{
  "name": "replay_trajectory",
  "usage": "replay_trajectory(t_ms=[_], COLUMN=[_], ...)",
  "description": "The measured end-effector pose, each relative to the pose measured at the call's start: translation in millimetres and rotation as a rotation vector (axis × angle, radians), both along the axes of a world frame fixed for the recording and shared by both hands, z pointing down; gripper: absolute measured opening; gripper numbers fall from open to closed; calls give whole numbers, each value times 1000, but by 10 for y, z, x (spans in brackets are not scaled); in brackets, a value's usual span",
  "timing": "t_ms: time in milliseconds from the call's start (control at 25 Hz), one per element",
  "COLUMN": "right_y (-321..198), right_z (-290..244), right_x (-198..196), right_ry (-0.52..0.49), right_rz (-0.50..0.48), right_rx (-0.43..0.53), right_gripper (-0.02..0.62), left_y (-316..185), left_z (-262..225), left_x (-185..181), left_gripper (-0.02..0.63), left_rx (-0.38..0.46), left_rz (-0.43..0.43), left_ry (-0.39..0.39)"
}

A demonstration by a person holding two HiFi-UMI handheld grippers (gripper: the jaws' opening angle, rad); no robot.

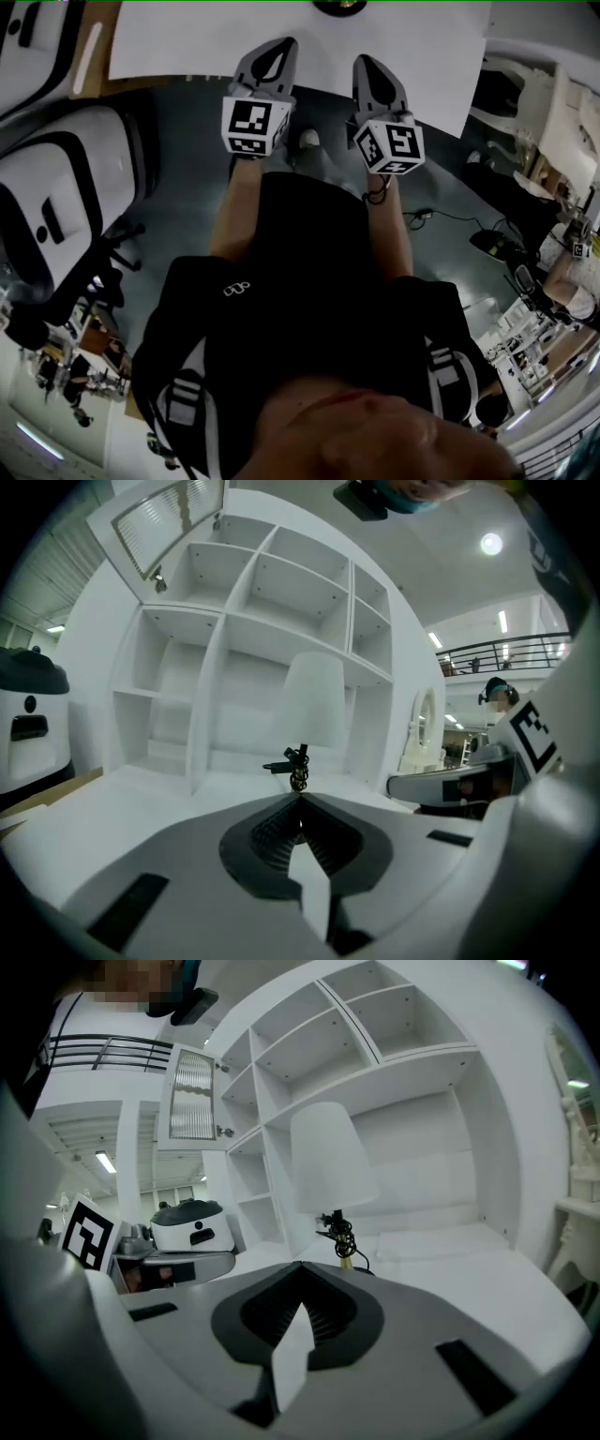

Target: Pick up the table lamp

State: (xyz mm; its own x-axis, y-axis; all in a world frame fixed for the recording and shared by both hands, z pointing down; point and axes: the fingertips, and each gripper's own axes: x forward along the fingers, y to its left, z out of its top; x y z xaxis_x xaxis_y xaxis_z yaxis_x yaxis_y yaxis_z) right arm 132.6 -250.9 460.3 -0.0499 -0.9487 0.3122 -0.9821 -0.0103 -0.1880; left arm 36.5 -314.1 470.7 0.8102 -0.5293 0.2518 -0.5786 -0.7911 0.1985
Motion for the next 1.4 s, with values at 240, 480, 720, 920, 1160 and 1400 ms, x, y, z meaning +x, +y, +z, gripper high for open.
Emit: replay_trajectory(t_ms=[240, 480, 720, 920, 1160, 1400], right_y=[-102, -190, -216, -140, -71, 33], right_z=[139, 208, 335, 364, 385, 382], right_x=[212, 367, 450, 579, 681, 783], right_ry=[9, 1, -3, 0, 12, 21], right_rz=[84, 139, 169, 205, 249, 287], right_rx=[-36, -47, -86, -111, -129, -148], right_gripper=[17, 17, 17, 17, 17, 17], left_y=[-232, -339, -524, -607, -716, -837], left_z=[191, 398, 564, 693, 803, 876], left_x=[397, 710, 931, 1104, 1277, 1474], left_gripper=[12, 81, 121, 137, 137, 137], left_rx=[-8, 2, 17, 32, 53, 66], left_rz=[128, 240, 283, 316, 342, 342], left_ry=[-9, -50, -70, -102, -110, -125])
